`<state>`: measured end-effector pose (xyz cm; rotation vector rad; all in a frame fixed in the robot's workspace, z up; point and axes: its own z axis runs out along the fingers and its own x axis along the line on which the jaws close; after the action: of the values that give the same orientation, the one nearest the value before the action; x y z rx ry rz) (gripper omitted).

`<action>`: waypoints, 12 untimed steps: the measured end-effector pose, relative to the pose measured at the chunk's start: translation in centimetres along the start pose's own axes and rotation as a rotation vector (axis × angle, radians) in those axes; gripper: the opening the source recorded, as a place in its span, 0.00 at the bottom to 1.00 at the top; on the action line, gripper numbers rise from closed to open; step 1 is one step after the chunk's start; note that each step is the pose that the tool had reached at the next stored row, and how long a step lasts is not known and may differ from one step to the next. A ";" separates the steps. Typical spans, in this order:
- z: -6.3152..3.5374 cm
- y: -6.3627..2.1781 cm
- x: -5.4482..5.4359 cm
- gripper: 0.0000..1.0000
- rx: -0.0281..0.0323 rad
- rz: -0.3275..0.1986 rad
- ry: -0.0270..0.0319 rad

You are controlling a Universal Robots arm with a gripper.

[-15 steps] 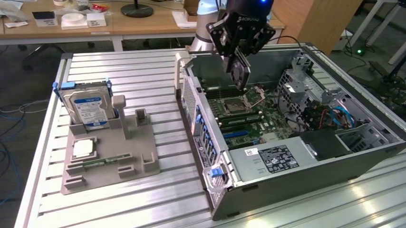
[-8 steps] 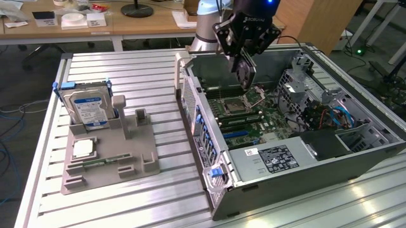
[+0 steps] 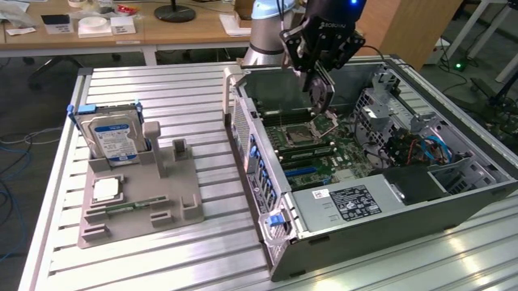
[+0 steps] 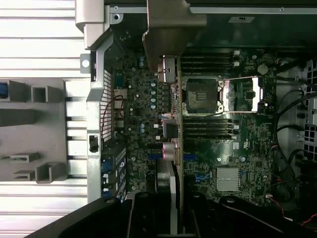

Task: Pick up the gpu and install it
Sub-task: 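Pick up the gpu and move the gpu toward the slot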

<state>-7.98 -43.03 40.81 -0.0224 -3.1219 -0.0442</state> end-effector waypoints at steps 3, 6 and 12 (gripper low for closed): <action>0.02 0.01 -0.5 0.28 -0.0001 0.000 -0.0001; 0.03 0.01 -1.1 0.28 0.0000 0.000 0.0000; 0.05 0.03 -2.1 0.28 0.0000 0.000 0.0000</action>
<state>-5.84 -43.03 40.71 -0.0226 -3.1219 -0.0442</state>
